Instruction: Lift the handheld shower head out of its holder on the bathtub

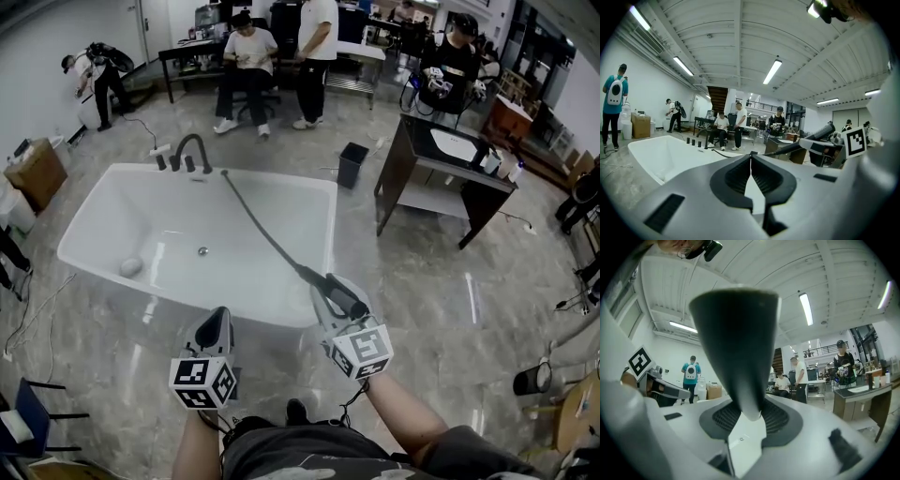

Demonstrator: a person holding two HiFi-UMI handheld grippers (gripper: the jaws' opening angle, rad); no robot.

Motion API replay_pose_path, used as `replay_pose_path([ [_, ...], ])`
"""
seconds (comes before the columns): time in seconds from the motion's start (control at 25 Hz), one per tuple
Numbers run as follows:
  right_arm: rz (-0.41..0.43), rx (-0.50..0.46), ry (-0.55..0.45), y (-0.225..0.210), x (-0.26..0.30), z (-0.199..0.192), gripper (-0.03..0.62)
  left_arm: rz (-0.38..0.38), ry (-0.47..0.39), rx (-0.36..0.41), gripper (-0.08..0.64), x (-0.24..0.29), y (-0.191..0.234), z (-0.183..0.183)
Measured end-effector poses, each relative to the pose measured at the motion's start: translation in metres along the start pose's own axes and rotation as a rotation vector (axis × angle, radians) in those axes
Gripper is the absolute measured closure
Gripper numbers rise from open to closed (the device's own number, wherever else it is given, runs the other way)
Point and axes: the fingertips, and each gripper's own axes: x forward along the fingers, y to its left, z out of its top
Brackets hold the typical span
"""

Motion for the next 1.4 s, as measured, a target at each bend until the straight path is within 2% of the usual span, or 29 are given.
replay_pose_path([
  [0.24, -0.017, -0.005, 0.013, 0.026, -0.026, -0.007, 0.451, -0.02, 0.008, -0.002, 0.545, -0.029, -0.003, -0.011],
  [0.56, -0.025, -0.025, 0.013, 0.083, -0.07, 0.0, 0.451, -0.04, 0.009, -0.006, 0.545, -0.093, -0.004, -0.023],
  [0.8, -0.055, -0.032, 0.042, 0.112, -0.105, -0.011, 0.451, -0.073, 0.023, 0.0, 0.545, -0.138, -0.017, -0.042],
  [1.08, -0.087, -0.008, 0.077, 0.128, -0.116, -0.022, 0.451, -0.08, 0.033, 0.0, 0.545, -0.166, -0.014, -0.051],
  [1.4, -0.094, 0.004, 0.085, 0.132, -0.11, -0.027, 0.451, -0.066, 0.029, -0.01, 0.545, -0.172, -0.006, -0.053],
])
